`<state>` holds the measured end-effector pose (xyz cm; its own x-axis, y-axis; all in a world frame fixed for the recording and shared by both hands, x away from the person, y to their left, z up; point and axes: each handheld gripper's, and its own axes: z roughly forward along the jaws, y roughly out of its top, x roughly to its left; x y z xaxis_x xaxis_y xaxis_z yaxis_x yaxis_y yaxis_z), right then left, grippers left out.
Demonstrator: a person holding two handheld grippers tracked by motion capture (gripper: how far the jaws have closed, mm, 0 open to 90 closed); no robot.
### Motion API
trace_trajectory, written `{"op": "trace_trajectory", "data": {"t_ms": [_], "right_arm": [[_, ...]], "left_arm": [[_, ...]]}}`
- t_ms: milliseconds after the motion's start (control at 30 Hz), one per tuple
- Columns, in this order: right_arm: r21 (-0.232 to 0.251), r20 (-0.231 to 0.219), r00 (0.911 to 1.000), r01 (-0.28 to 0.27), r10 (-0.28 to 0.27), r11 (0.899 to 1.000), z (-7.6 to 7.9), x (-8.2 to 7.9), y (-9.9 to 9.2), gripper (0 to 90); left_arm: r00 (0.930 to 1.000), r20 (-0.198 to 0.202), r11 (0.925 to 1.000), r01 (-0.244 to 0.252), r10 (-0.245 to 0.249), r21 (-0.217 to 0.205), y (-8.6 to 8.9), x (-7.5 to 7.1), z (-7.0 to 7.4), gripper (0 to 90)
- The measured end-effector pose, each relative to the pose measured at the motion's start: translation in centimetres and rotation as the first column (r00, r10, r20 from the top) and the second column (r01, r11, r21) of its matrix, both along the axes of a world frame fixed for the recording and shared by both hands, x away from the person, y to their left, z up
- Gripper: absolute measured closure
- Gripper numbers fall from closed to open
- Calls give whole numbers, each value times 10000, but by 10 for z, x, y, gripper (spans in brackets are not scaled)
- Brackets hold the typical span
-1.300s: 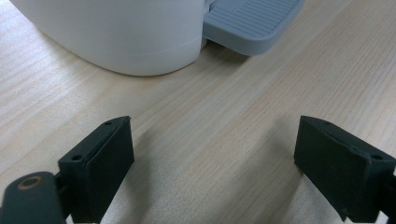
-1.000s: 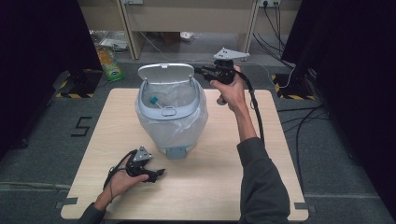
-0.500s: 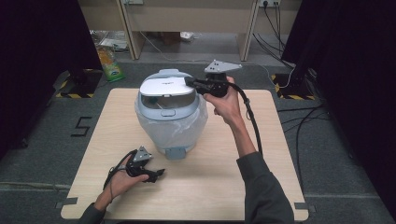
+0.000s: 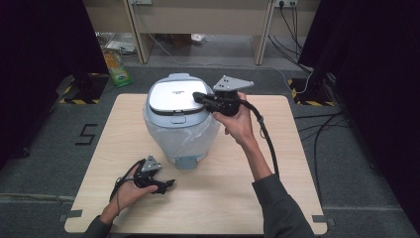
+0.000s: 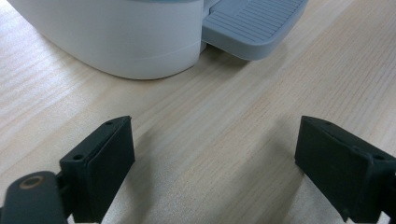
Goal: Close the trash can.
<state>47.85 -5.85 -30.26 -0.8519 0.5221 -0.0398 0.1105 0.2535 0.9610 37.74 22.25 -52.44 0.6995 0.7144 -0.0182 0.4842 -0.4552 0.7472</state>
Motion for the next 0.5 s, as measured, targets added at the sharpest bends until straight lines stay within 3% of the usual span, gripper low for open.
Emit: {"op": "trace_trajectory", "data": {"t_ms": [200,333,500], "right_arm": [[-446,-43,9997,-252,251,9987,-4,-9,9,866],[-166,-168,9994,-300,297,9994,-8,-13,13,870],[-355,76,9998,-180,182,9992,-8,-17,16,890]], "left_arm": [[10000,8,10000,4,-4,4,0,0,0,109],[10000,7,10000,7,-7,8,0,0,0,109],[10000,4,10000,16,-16,14,0,0,0,109]]}}
